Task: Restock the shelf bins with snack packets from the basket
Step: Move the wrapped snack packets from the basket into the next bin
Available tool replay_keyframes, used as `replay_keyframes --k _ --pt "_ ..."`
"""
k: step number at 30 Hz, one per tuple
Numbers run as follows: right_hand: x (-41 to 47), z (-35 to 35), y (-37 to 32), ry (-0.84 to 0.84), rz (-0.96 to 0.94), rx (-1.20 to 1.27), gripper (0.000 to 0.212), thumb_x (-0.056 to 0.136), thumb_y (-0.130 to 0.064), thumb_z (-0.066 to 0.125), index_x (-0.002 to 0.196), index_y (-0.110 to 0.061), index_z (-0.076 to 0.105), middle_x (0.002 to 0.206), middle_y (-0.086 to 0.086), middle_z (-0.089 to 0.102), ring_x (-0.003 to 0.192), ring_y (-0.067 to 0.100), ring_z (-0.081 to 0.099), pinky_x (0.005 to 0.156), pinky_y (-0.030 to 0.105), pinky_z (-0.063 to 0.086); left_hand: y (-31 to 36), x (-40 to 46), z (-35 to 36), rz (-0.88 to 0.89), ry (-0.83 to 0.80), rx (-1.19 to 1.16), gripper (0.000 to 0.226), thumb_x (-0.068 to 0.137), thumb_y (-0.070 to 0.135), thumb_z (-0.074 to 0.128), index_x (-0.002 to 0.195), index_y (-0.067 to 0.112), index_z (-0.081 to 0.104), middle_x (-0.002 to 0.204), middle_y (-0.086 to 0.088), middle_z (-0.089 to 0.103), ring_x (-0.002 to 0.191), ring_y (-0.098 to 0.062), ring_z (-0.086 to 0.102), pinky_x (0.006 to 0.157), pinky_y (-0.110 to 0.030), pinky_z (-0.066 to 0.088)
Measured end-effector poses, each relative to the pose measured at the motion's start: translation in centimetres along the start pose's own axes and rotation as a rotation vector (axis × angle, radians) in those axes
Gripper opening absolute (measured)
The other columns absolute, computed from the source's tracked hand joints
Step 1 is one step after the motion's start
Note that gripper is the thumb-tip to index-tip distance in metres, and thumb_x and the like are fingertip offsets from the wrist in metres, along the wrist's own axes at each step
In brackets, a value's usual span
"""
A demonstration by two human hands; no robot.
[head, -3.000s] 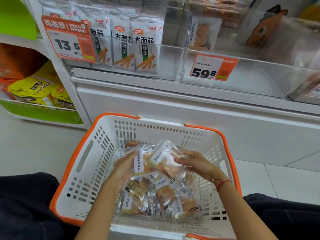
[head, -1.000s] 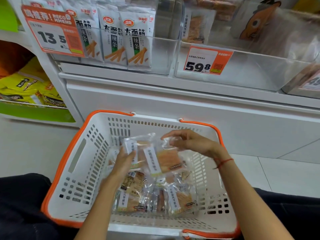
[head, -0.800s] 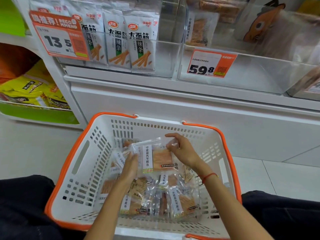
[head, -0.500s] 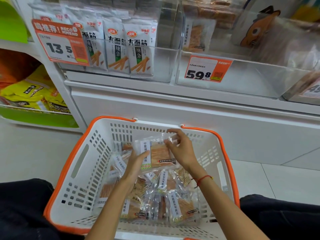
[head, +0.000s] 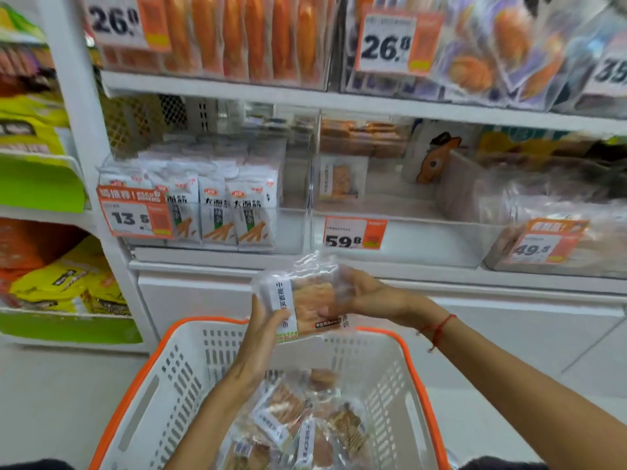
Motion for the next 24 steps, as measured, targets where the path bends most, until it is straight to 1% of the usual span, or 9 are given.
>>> replay_keyframes --k 3,6,7,9,11,13,16,20,24 --pt "-1.7 -3.7 -3.4 0.142 -0.129 -0.104 0.044 0.074 -0.003 0.078 0.111 -0.012 0.057 0.102 -0.003 0.065 0.091 0.011 0.063 0.079 0.020 0.054 3.8 1.1 1.6 0.141 -0.103 0.079 0.061 0.099 0.023 0.044 0.139 0.046 0.004 0.146 0.028 0.013 0.137 0.007 0.016 0.106 -0.017 0.017" --pt "-3.6 -7.5 -6.5 0.302 -0.281 -0.179 0.049 0.066 -0.006 0.084 0.107 -0.024 0.063 0.106 -0.009 0.067 0.099 0.007 0.063 0.084 0.022 0.054 8.9 1.7 2.6 0.313 -0.084 0.321 0.057 0.093 0.032 0.054 0.127 0.055 0.016 0.130 0.041 0.019 0.119 0.032 0.019 0.096 0.003 0.016" --pt "-4.2 -8.7 -7.3 0.346 -0.329 -0.204 0.051 0.065 -0.008 0.085 0.107 -0.026 0.063 0.108 -0.010 0.066 0.101 0.005 0.062 0.086 0.023 0.053 10.6 2.3 2.7 0.396 -0.042 0.385 0.054 0.089 0.033 0.058 0.126 0.053 0.025 0.125 0.038 0.029 0.116 0.029 0.025 0.093 0.003 0.021" --pt "-5.2 -10.7 -8.7 0.466 -0.432 -0.287 0.054 0.064 -0.017 0.087 0.111 -0.026 0.063 0.112 -0.006 0.065 0.104 0.008 0.062 0.092 0.031 0.052 14.2 3.5 3.1 0.546 0.058 0.493 0.046 0.081 0.034 0.070 0.120 0.043 0.045 0.118 0.020 0.049 0.110 0.006 0.045 0.091 -0.014 0.037" --pt "-5.9 -12.6 -9.5 0.614 -0.519 -0.347 0.050 0.063 -0.029 0.084 0.108 -0.026 0.063 0.110 0.000 0.064 0.102 0.014 0.062 0.089 0.040 0.052 17.3 4.8 3.8 0.658 0.125 0.589 0.049 0.073 0.037 0.078 0.111 0.046 0.049 0.105 0.013 0.060 0.094 -0.004 0.053 0.078 -0.026 0.048" --pt "-6.1 -14.2 -9.8 0.738 -0.573 -0.407 0.046 0.067 -0.024 0.084 0.107 -0.029 0.062 0.103 0.001 0.062 0.096 0.016 0.062 0.083 0.045 0.053 19.8 5.9 5.2 0.763 0.146 0.728 0.056 0.070 0.041 0.079 0.116 0.044 0.048 0.097 0.013 0.066 0.085 -0.010 0.058 0.067 -0.029 0.046" --pt "-5.3 -16.1 -9.6 0.867 -0.629 -0.453 0.044 0.072 -0.019 0.081 0.110 -0.031 0.061 0.097 -0.004 0.059 0.090 0.017 0.060 0.073 0.046 0.053 21.7 8.3 7.0 0.882 0.166 0.909 0.043 0.075 0.044 0.073 0.112 0.035 0.055 0.090 0.011 0.068 0.083 -0.015 0.059 0.066 -0.026 0.036" --pt "-2.2 -18.0 -8.1 0.856 -0.499 -0.508 0.045 0.070 -0.021 0.082 0.111 -0.026 0.064 0.098 -0.002 0.060 0.089 0.016 0.059 0.076 0.044 0.054 21.3 12.9 8.7 0.842 0.072 1.170 0.036 0.082 0.045 0.064 0.112 0.030 0.052 0.093 0.006 0.068 0.088 -0.019 0.061 0.070 -0.026 0.033" --pt "3.4 -20.5 -6.5 0.760 -0.263 -0.462 0.053 0.067 -0.016 0.084 0.114 -0.017 0.061 0.114 0.003 0.061 0.105 0.021 0.058 0.089 0.039 0.051 20.7 18.0 10.0 0.751 0.019 1.487 0.043 0.088 0.043 0.057 0.122 0.020 0.045 0.096 -0.005 0.066 0.093 -0.027 0.060 0.075 -0.032 0.033"
Point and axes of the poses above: each hand's wrist, its own x-axis towards the middle knuckle, its own z-axis out of the palm, y = z × x, the point moved 7 cm from there along x, towards the middle knuckle
